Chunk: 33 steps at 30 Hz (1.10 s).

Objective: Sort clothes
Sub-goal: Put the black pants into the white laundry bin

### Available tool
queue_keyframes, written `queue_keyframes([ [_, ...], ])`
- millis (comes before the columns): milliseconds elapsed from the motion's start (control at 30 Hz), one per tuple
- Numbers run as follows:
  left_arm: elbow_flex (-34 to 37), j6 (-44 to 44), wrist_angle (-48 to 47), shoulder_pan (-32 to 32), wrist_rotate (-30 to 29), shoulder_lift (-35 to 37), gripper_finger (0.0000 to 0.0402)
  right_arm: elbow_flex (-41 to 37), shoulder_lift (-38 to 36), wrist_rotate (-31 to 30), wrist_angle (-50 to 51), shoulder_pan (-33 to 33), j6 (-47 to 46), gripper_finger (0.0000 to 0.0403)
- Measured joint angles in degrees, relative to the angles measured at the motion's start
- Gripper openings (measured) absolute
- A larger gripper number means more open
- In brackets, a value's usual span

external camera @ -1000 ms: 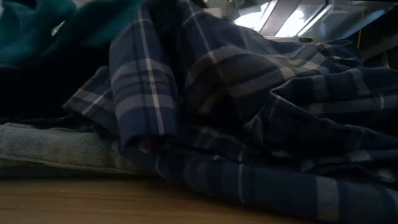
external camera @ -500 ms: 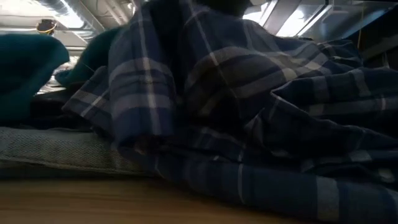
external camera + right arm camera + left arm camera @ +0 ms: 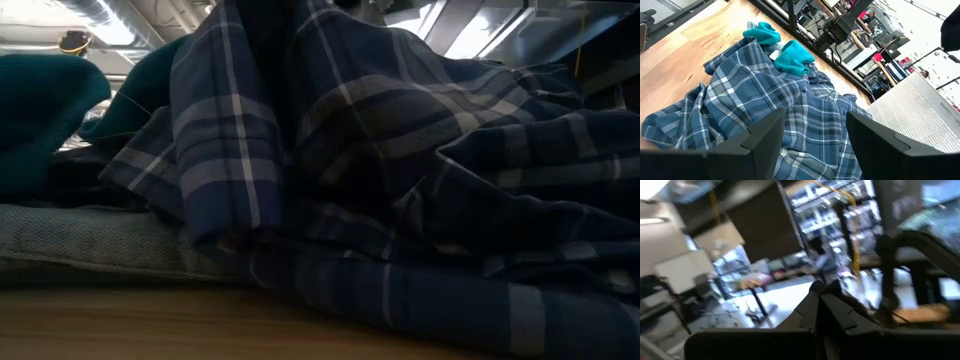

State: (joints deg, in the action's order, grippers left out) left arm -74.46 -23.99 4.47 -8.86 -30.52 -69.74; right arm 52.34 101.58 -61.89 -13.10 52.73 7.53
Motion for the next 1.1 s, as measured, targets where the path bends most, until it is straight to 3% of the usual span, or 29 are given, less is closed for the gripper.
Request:
queue_keyframes([
  [400,0.0,0.68,0.78,15.57,-0.09,0.74,0.0005,0.0,0.0,-0.01,-0.02,0.0,0.0,0.0232],
  [800,0.02,5.95,-5.82,24.01,0.04,0.52,0.0009,0.0,0.0,0.39,0.61,0.0,0.0,0.0232],
  [933,0.02,10.57,-11.15,25.76,0.1,-0.03,0.0041,0.0,0.0,0.46,0.76,0.0,0.0,0.0232],
  [1100,0.02,16.14,-18.14,27.39,0.07,-1.88,0.0115,0.0,0.0,0.46,0.82,0.0,0.0,0.0232],
])
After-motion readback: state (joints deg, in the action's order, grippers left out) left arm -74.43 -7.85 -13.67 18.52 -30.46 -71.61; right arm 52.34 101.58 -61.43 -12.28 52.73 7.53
